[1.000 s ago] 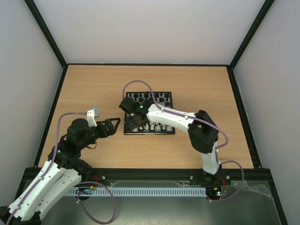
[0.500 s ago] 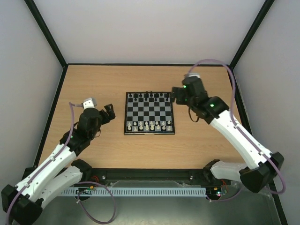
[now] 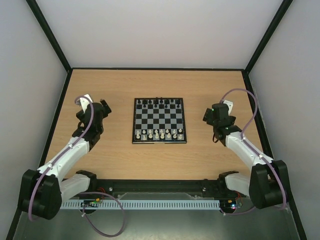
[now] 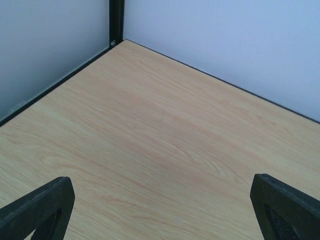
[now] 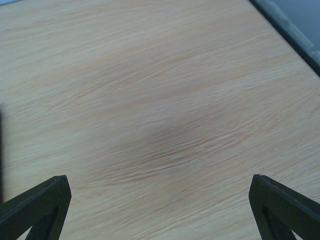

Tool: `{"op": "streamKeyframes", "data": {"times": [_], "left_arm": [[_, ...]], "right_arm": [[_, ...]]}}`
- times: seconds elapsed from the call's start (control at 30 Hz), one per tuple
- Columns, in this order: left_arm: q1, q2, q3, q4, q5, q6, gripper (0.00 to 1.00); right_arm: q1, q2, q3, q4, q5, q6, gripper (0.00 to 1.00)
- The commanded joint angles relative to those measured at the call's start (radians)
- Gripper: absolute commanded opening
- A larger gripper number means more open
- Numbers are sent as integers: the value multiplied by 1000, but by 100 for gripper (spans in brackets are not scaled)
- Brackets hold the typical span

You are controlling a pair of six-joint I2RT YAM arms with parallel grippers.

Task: Set up the chess pieces on the board
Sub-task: Reset both arms

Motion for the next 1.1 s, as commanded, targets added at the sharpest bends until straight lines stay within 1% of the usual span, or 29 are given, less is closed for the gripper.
{"op": "streamKeyframes", "data": {"times": [0.0, 0.13, 0.17, 0.2, 0.27, 0.33, 0.47, 0.53, 0.57, 0.63, 0.67, 0.73, 0.8, 0.87, 0.9, 0.93, 1.0, 1.07], "left_arm": [[51, 44, -94, 260, -31, 163, 100], [124, 128, -142, 379, 41, 200, 100], [133, 146, -160, 428, 67, 217, 99], [144, 160, -154, 429, 97, 229, 99], [153, 182, -149, 463, 101, 238, 99], [157, 210, -147, 512, 118, 279, 99], [158, 292, -214, 723, 122, 353, 100], [168, 356, -219, 769, 118, 355, 100], [176, 383, -204, 761, 127, 355, 99], [179, 404, -178, 737, 131, 367, 100], [183, 406, -182, 758, 118, 371, 100], [204, 401, -194, 784, 109, 363, 99], [240, 399, -199, 798, 134, 341, 100], [268, 427, -238, 913, 141, 329, 99], [257, 431, -219, 862, 128, 328, 99], [251, 440, -220, 890, 125, 341, 99], [241, 439, -220, 886, 115, 345, 99], [239, 429, -242, 917, 124, 351, 100]], "right_arm": [[-29, -20, -97, 322, 170, -32, 99], [-49, 39, -153, 437, 239, -23, 99], [-51, 53, -171, 475, 244, -27, 99], [-52, 69, -185, 509, 258, -27, 99], [-53, 113, -213, 594, 286, -37, 99], [-55, 154, -227, 672, 305, -62, 99], [-75, 225, -246, 785, 285, -92, 99], [-82, 248, -254, 823, 283, -96, 99], [-89, 254, -268, 856, 275, -99, 98], [-93, 263, -295, 915, 275, -103, 99], [-96, 259, -300, 922, 270, -103, 99], [-108, 257, -340, 1003, 239, -114, 99], [-113, 271, -335, 1015, 236, -113, 99], [-116, 291, -311, 991, 229, -111, 99], [-119, 297, -308, 987, 222, -113, 99], [-118, 302, -309, 994, 213, -120, 99], [-118, 307, -307, 994, 198, -128, 99], [-118, 310, -316, 1020, 145, -165, 99]]}}
